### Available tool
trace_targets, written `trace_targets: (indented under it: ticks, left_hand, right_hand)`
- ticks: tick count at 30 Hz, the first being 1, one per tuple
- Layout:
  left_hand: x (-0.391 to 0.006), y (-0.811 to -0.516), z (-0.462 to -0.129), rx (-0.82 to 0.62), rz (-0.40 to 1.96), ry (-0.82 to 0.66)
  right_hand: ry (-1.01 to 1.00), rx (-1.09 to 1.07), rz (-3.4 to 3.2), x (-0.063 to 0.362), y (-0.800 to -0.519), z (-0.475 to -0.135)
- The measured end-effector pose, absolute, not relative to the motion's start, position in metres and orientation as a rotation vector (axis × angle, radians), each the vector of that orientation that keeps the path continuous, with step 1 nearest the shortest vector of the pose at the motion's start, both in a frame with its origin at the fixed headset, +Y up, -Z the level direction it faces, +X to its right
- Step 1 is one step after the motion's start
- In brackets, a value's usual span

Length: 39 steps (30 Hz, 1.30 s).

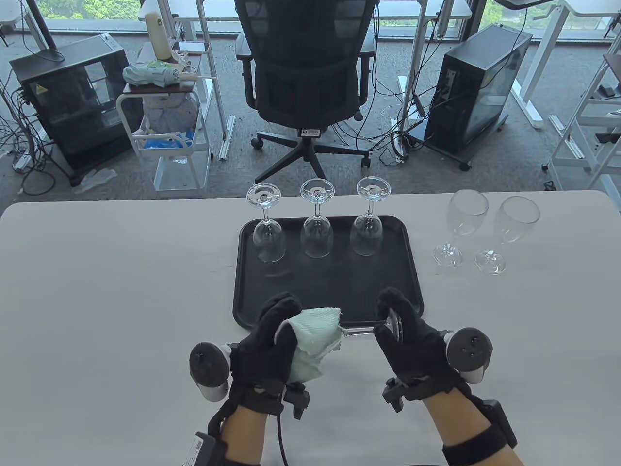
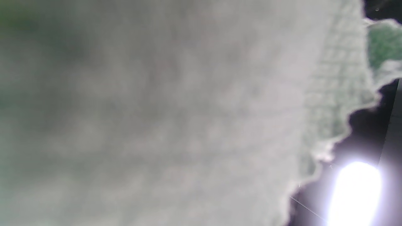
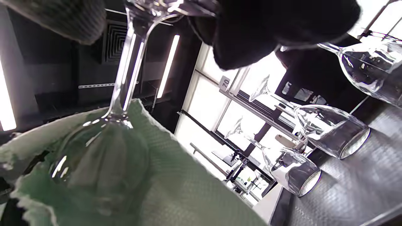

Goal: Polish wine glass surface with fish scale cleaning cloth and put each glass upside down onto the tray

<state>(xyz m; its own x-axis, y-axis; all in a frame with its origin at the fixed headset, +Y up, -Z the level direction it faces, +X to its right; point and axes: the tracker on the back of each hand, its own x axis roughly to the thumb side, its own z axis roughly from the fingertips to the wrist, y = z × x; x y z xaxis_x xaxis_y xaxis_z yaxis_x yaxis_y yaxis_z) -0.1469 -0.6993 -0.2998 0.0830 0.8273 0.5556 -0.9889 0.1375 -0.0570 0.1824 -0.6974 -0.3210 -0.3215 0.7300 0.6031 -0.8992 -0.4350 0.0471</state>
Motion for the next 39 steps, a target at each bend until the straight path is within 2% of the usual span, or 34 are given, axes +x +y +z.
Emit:
trace_targets:
  ticks: [4,6,9,13,14,15,19,21,22,24,26,27,28,29,35,36,39]
  left_hand:
    - [-0.148,-0.702,-0.302,0.352,1.450,-0.519]
    - [-0.148,-0.702,-0.302,0.342,1.454,-0.526]
    - [-0.146,-0.700,-0.300,0.355,1.448,-0.532]
    - [-0.146,-0.698,-0.298,0.388,1.399,-0.527]
    - [-0.148,-0.699,-0.299,0.387,1.398,-0.512]
    - [-0.148,-0.700,-0.300,0.378,1.412,-0.522]
    - [-0.147,-0.703,-0.302,0.339,1.462,-0.516]
    - [-0.146,-0.703,-0.302,0.328,1.469,-0.519]
    - [-0.146,-0.704,-0.302,0.329,1.480,-0.520]
    - [-0.145,-0.702,-0.301,0.343,1.464,-0.522]
    - [-0.144,-0.701,-0.300,0.361,1.457,-0.533]
    - [-0.144,-0.701,-0.299,0.375,1.436,-0.531]
    - [-0.144,-0.701,-0.299,0.379,1.420,-0.520]
    - [-0.146,-0.702,-0.300,0.380,1.421,-0.515]
    - [-0.147,-0.703,-0.302,0.329,1.496,-0.533]
    - [-0.147,-0.703,-0.302,0.333,1.498,-0.535]
    - [-0.145,-0.701,-0.300,0.348,1.482,-0.535]
  right_hand:
    - [-0.708,0.882,2.093,0.182,-0.689,-0.311]
    - [-0.753,0.908,2.094,0.181,-0.689,-0.309]
    - [-0.657,0.806,2.005,0.181,-0.692,-0.313]
    - [-0.243,0.563,1.892,0.180,-0.698,-0.321]
    - [-0.227,0.601,1.906,0.181,-0.698,-0.322]
    - [-0.260,0.638,1.929,0.181,-0.698,-0.322]
    - [-0.644,0.871,2.056,0.183,-0.693,-0.315]
    - [-0.769,0.909,2.103,0.183,-0.691,-0.312]
    - [-0.768,0.893,2.084,0.183,-0.691,-0.312]
    - [-0.657,0.812,2.009,0.182,-0.693,-0.315]
    - [-0.471,0.691,1.944,0.183,-0.695,-0.320]
    - [-0.317,0.583,1.916,0.183,-0.697,-0.322]
    - [-0.232,0.554,1.913,0.183,-0.698,-0.322]
    - [-0.223,0.618,1.902,0.184,-0.697,-0.322]
    - [-0.812,0.946,2.111,0.182,-0.688,-0.309]
    - [-0.816,0.934,2.107,0.182,-0.687,-0.309]
    - [-0.652,0.818,2.014,0.181,-0.690,-0.313]
